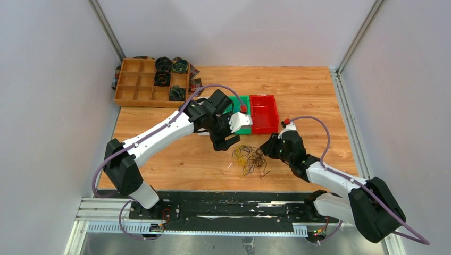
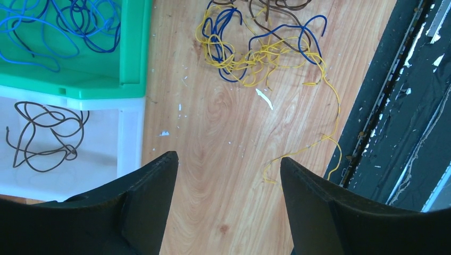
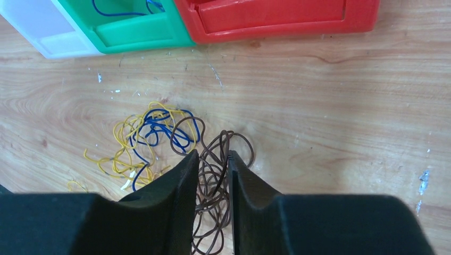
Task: Untangle the cables
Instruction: Untie the cable.
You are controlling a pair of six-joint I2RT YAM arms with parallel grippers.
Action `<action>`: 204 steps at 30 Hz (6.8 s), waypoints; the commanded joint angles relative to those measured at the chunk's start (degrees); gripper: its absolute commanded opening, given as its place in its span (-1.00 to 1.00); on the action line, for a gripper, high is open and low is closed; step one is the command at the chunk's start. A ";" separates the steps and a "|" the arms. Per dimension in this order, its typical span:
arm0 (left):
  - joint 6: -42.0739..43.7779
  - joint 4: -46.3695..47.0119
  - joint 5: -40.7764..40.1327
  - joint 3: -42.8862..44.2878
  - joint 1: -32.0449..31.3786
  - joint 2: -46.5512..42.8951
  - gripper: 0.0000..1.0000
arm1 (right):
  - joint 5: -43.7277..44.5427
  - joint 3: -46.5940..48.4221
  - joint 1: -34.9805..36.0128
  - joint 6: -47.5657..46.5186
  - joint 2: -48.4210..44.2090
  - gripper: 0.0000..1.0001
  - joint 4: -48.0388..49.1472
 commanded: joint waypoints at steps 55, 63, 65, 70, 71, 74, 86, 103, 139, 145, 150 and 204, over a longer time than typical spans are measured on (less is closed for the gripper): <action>11.23 -3.27 23.88 8.62 1.71 -4.94 -0.75 | -44.25 17.53 3.50 -0.03 -9.90 -0.99 7.97; 10.68 -3.32 24.05 9.19 1.79 -5.57 -0.92 | -46.19 17.90 3.48 -0.32 -10.81 -0.99 6.82; 9.90 -3.32 25.61 8.62 1.80 -6.08 -0.67 | -45.92 17.69 3.52 -0.34 -11.57 -0.99 6.64; 11.44 -6.71 32.32 7.35 1.79 -7.23 0.31 | -46.07 17.71 3.53 0.35 -12.26 -0.99 7.30; 11.76 -7.49 33.94 7.16 1.75 -7.57 0.45 | -46.22 17.74 3.53 0.73 -12.18 -0.99 7.60; 11.90 -7.55 35.18 7.26 0.89 -7.58 0.57 | -46.77 17.44 3.53 2.66 -11.56 -0.99 10.27; 2.78 6.53 24.00 4.80 0.04 -6.48 0.59 | -51.20 19.25 3.79 7.51 -8.35 -0.99 15.95; -8.54 13.45 17.36 0.72 0.96 -8.57 -0.99 | -49.29 18.51 3.79 7.82 -10.11 -0.94 16.10; -6.73 -3.77 17.50 36.04 0.92 -8.84 -0.99 | 5.69 13.57 20.94 -16.90 -4.08 -0.20 7.32; -2.35 -4.38 7.14 45.67 0.92 -7.83 -0.99 | 6.77 6.47 21.05 -12.93 -2.31 -0.25 10.80; 1.96 -3.54 -4.16 56.73 0.92 -5.26 -0.99 | 8.16 0.76 21.03 -11.16 -3.20 -0.26 12.16; 16.06 47.63 -35.84 13.99 14.26 -11.22 -0.99 | 19.56 -12.70 21.02 -5.72 -30.93 -0.14 -8.17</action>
